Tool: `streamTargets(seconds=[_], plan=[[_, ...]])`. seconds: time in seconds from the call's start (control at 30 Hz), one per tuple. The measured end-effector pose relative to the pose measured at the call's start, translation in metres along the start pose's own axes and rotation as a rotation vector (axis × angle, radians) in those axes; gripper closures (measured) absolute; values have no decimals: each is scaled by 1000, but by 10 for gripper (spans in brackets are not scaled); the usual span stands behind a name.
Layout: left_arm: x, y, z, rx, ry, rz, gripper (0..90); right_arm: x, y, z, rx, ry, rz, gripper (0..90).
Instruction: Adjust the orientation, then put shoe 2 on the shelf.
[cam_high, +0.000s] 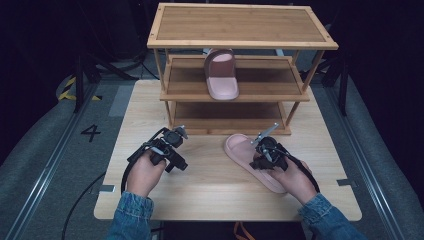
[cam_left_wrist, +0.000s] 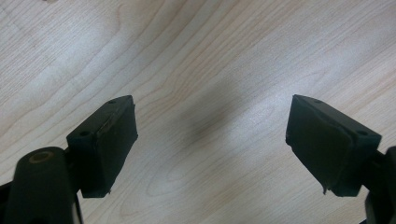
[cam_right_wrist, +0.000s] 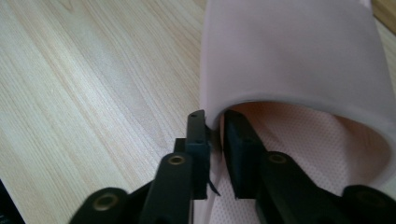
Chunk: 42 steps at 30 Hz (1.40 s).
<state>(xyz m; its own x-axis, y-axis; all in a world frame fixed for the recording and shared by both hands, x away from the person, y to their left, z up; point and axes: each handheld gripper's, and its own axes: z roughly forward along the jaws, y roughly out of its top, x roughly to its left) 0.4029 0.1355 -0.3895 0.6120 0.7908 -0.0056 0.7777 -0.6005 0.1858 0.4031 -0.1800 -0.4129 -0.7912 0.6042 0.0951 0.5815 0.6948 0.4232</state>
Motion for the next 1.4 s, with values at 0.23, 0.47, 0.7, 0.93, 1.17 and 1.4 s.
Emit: streamTargets(seconds=[0.23, 0.47, 0.7, 0.93, 1.17, 1.4], plan=[[0, 5, -1, -6, -15, 18, 170, 2, -3, -14, -37, -40, -6, 853], [2, 4, -1, -4, -17, 9, 170, 3, -7, -37, -70, 0, 11, 853], [7, 2, -2, -3, -26, 6, 170, 9, -5, -67, -106, 9, -15, 852], [17, -3, -4, 4, -29, -8, 169, 13, 2, -104, -132, -3, -45, 852], [23, -8, -7, 11, -12, -15, 171, 9, 11, -138, -165, -7, -57, 852], [26, -12, -10, 4, -16, -26, 167, 7, 22, -163, -182, -9, -73, 852]])
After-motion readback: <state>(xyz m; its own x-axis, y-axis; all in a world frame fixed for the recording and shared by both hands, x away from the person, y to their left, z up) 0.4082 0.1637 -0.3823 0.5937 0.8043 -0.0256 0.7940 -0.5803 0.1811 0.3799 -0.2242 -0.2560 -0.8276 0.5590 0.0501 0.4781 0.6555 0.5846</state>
